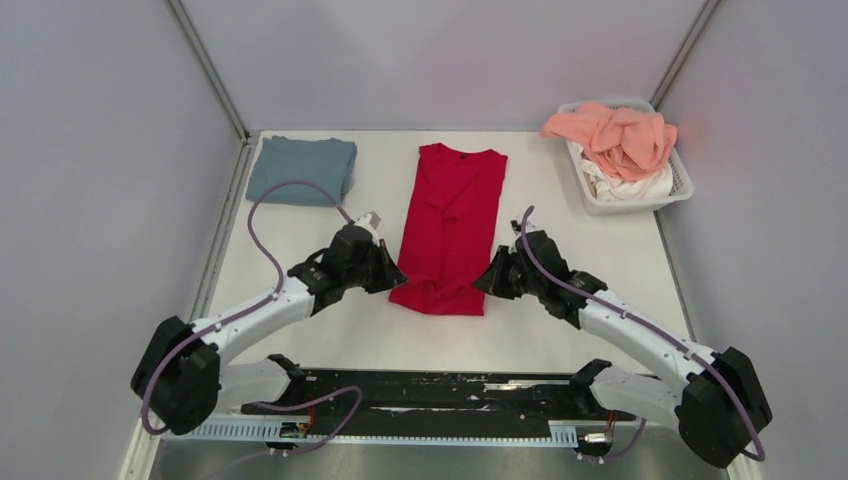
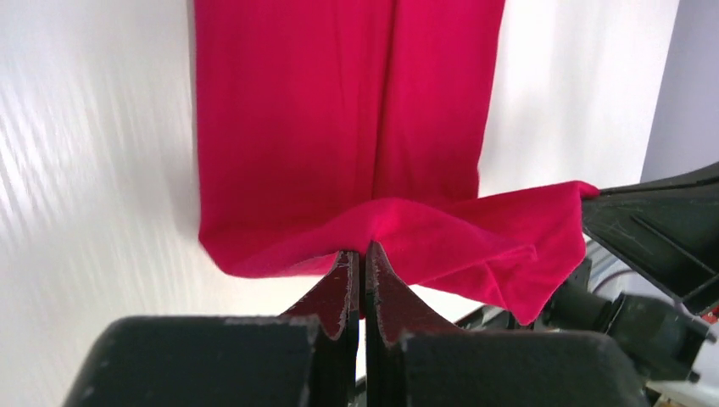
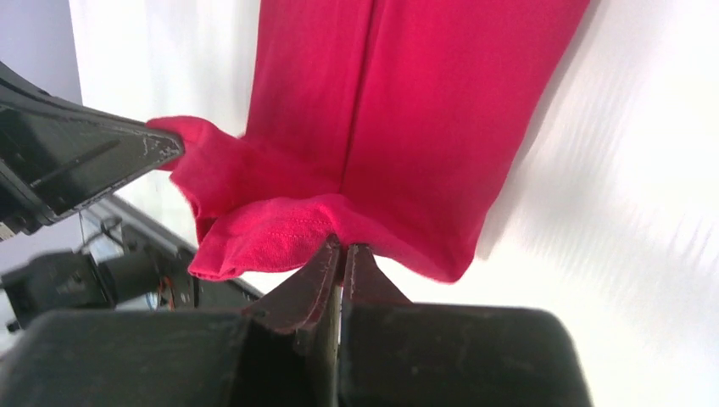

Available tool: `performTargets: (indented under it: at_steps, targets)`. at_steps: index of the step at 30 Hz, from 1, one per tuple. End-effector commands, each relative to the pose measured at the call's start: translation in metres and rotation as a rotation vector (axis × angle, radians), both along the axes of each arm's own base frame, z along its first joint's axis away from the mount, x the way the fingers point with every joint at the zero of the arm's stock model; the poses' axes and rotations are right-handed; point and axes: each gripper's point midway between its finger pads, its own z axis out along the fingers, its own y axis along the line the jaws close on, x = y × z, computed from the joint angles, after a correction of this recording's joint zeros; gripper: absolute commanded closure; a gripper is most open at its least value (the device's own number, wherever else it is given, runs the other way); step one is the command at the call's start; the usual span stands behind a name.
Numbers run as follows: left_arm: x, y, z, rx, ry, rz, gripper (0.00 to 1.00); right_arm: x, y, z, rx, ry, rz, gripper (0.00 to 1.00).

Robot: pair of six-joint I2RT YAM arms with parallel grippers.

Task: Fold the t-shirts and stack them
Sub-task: Fold the folded rectangular tshirt in 1/3 of the way

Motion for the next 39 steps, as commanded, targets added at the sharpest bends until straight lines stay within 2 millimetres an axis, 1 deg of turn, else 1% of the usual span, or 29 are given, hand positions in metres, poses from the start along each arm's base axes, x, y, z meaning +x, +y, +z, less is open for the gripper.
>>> performTargets:
  at_steps: [1,2,4,5,6,7,8,9,10,11,12,13,14,15,16,17,18,19,20,21,25,31,33,34,35,36,37,38,39]
  targets:
    - [0.052,-0.013,0.023,-0.001,-0.063,-0.013,1.00,0.056,-0.007,0.029,0.011,-0.125,-0.062,1.00]
    - [0.062,-0.017,0.033,-0.011,-0.075,-0.011,1.00,0.065,-0.008,0.031,0.019,-0.134,-0.072,1.00]
    - [0.080,-0.016,0.024,0.013,-0.041,-0.009,1.00,0.084,-0.011,0.035,0.020,-0.147,-0.088,1.00]
    - [0.090,-0.019,0.033,0.008,-0.057,-0.008,1.00,0.091,-0.012,0.034,0.013,-0.145,-0.096,1.00]
    - [0.096,-0.016,0.024,0.031,-0.036,-0.008,1.00,0.099,-0.013,0.029,0.001,-0.135,-0.103,1.00]
    - [0.105,-0.018,0.030,0.027,-0.046,-0.006,1.00,0.105,-0.014,0.030,-0.001,-0.140,-0.110,1.00]
    - [0.111,-0.016,0.022,0.042,-0.024,-0.006,1.00,0.113,-0.016,0.027,-0.006,-0.134,-0.121,1.00]
    - [0.118,-0.017,0.028,0.038,-0.034,-0.005,1.00,0.119,-0.016,0.026,-0.007,-0.135,-0.122,1.00]
    - [0.124,-0.016,0.021,0.048,-0.021,-0.007,1.00,0.126,-0.018,0.024,-0.008,-0.134,-0.130,1.00]
    - [0.130,-0.018,0.026,0.042,-0.032,-0.009,1.00,0.132,-0.020,0.023,-0.010,-0.132,-0.136,1.00]
    - [0.135,-0.017,0.020,0.049,-0.020,-0.012,1.00,0.138,-0.021,0.020,-0.012,-0.129,-0.140,1.00]
    - [0.141,-0.018,0.025,0.046,-0.028,-0.012,1.00,0.143,-0.023,0.019,-0.012,-0.126,-0.144,1.00]
    - [0.146,-0.017,0.018,0.055,-0.014,-0.012,1.00,0.148,-0.025,0.017,-0.012,-0.120,-0.148,1.00]
    - [0.151,-0.018,0.022,0.053,-0.020,-0.012,1.00,0.152,-0.026,0.015,-0.011,-0.116,-0.148,1.00]
    - [0.155,-0.017,0.016,0.063,-0.013,-0.016,1.00,0.156,-0.028,0.012,-0.010,-0.107,-0.151,1.00]
    - [0.160,-0.018,0.019,0.063,-0.020,-0.017,1.00,0.159,-0.030,0.010,-0.007,-0.100,-0.155,1.00]
    - [0.163,-0.018,0.014,0.071,-0.016,-0.026,1.00,0.163,-0.032,0.009,-0.004,-0.098,-0.160,1.00]
    - [0.167,-0.020,0.017,0.075,-0.025,-0.034,1.00,0.166,-0.034,0.007,0.000,-0.093,-0.163,1.00]
    - [0.170,-0.019,0.011,0.083,-0.015,-0.036,1.00,0.169,-0.036,0.004,0.007,-0.086,-0.164,1.00]
    - [0.175,-0.019,0.014,0.087,-0.025,-0.039,1.00,0.171,-0.036,0.003,0.015,-0.083,-0.156,1.00]
    - [0.188,-0.017,-0.001,0.104,0.007,-0.042,1.00,0.182,-0.034,-0.004,0.029,-0.072,-0.133,0.99]
    - [0.206,-0.016,-0.017,0.103,0.049,-0.047,0.92,0.200,-0.040,-0.025,0.029,-0.030,-0.145,0.96]
    - [0.211,-0.017,-0.018,0.098,0.048,-0.052,0.87,0.208,-0.043,-0.031,0.028,-0.018,-0.157,0.93]
    - [0.216,-0.018,-0.015,0.091,0.034,-0.054,0.78,0.214,-0.046,-0.032,0.029,-0.017,-0.167,0.90]
    - [0.218,-0.019,-0.018,0.085,0.036,-0.069,0.75,0.220,-0.047,-0.033,0.028,-0.018,-0.175,0.86]
    - [0.223,-0.022,-0.010,0.076,0.025,-0.082,0.71,0.226,-0.049,-0.032,0.036,-0.018,-0.179,0.82]
    - [0.225,-0.022,-0.011,0.075,0.028,-0.097,0.66,0.231,-0.049,-0.029,0.047,-0.022,-0.179,0.73]
    - [0.230,-0.022,-0.003,0.073,0.010,-0.101,0.49,0.235,-0.049,-0.024,0.049,-0.036,-0.178,0.61]
    - [0.235,-0.019,0.001,0.079,-0.010,-0.101,0.29,0.241,-0.055,-0.017,0.045,-0.057,-0.194,0.53]
